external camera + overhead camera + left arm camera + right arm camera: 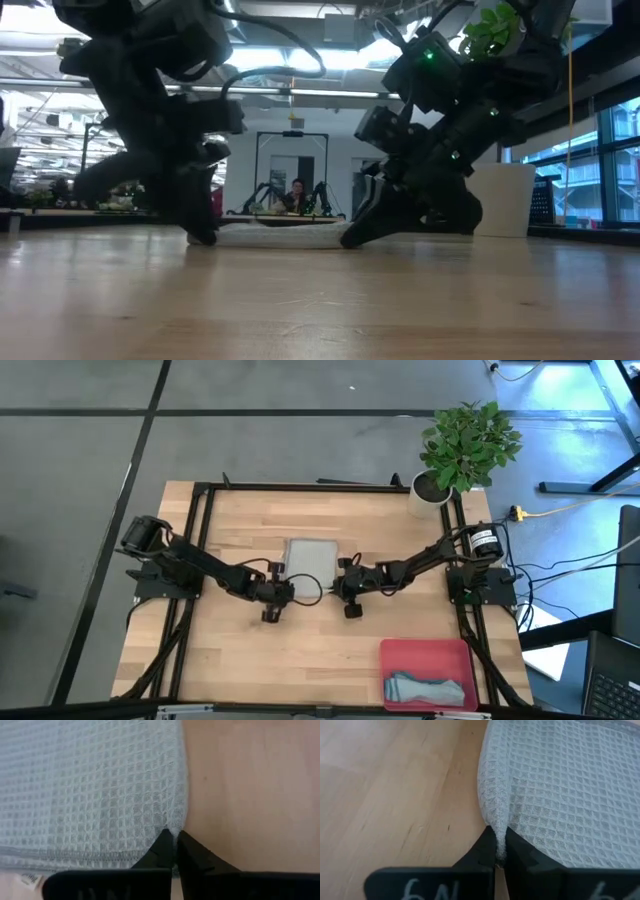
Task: Roll microfiber towels into tight, uniform cylinder then place into a basket
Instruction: Roll the gray towel
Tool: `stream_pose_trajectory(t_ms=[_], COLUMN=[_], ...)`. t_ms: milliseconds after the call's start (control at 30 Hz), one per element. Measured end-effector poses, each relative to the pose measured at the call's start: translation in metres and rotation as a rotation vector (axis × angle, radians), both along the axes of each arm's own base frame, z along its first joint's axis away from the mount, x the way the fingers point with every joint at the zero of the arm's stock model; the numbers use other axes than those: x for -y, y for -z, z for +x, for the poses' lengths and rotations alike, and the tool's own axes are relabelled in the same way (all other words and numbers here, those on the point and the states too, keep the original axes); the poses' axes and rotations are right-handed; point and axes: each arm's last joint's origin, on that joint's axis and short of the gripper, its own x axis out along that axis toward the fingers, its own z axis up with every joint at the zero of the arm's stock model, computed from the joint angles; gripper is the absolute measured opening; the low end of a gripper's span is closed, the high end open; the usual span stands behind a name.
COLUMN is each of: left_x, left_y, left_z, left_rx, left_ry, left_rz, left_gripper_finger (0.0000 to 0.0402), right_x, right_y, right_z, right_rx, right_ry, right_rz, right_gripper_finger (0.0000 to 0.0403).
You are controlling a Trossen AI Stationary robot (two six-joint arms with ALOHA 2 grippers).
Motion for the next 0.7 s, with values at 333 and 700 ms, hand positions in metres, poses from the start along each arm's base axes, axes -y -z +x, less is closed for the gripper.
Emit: stream_pose_trajectory(t_ms=[333, 700], left_x=[0.002, -0.009], left_y=[-0.023, -0.030], left_z=[-0.006, -0.008], left_rx=[0.024, 0.023], left_ry=[0.075, 0.005], left_rz=[-0.235, -0.300], left_gripper_finger=[0.0001, 0.0000], right_x=[-0.007, -0.010], right_y=[-0.012, -0.042], right_z=[0.014, 0.039], right_rx=[-0.056, -0.106], right_ry=[-0.098, -0.032], right_rz=[0.166, 0.259], right_gripper_finger=[0.0015, 0.0016])
